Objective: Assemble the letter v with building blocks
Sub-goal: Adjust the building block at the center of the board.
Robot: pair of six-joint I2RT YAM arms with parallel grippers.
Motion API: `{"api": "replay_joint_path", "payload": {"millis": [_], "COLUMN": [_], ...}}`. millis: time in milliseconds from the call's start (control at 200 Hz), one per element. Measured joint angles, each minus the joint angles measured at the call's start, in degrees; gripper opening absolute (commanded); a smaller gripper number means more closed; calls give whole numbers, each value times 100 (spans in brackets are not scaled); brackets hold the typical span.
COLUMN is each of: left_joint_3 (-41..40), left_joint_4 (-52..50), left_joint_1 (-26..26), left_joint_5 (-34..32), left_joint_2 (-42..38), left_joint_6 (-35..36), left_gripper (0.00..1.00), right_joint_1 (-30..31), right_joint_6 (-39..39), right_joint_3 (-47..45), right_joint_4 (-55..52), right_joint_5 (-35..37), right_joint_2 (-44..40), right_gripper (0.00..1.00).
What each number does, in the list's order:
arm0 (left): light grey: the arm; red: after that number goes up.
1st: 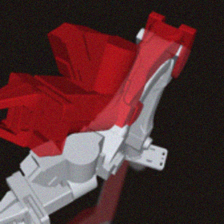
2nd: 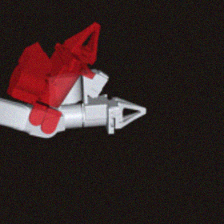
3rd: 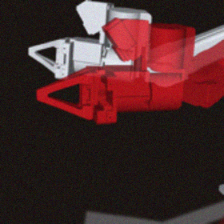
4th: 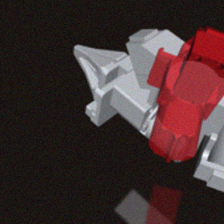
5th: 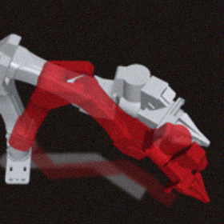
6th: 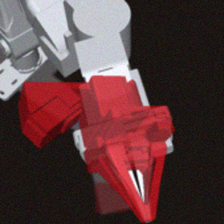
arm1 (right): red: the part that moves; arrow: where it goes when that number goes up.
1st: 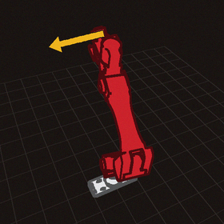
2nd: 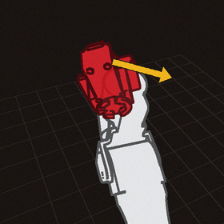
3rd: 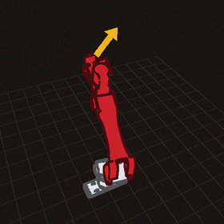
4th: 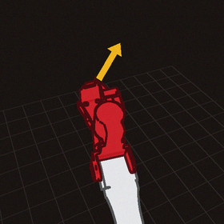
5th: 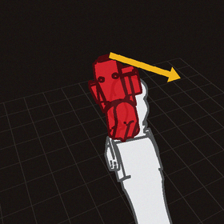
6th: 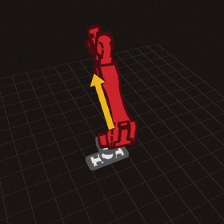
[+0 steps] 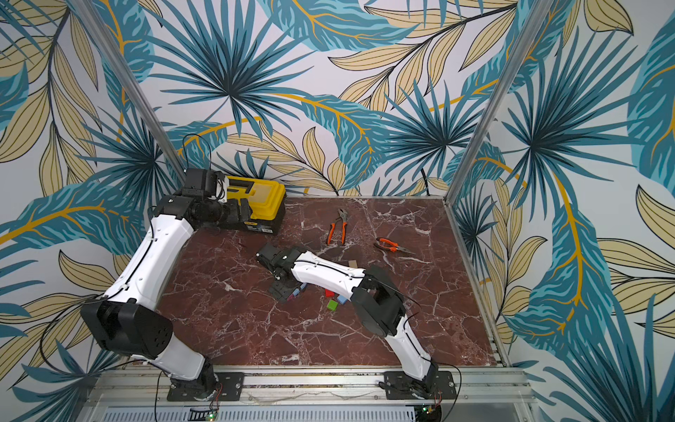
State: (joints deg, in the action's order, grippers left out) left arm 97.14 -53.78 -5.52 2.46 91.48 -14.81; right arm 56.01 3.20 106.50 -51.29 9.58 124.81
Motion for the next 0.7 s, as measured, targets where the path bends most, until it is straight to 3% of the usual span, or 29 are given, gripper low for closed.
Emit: {"api": "replay_joint_path", "payload": {"millis": [696], "left_joint_3": [-42], "left_joint_4": [-2], "left_joint_1": [15], "left_joint_5": [22], "left_joint_2": [0], "left_joint_6": [2], "left_gripper": [99], "right_joint_1": [149], "right_joint_6": [22], "right_joint_3": [656], "right_joint_4": [-258], "right_joint_5": [168], "right_joint_2": [640], "right_gripper": [96]}}
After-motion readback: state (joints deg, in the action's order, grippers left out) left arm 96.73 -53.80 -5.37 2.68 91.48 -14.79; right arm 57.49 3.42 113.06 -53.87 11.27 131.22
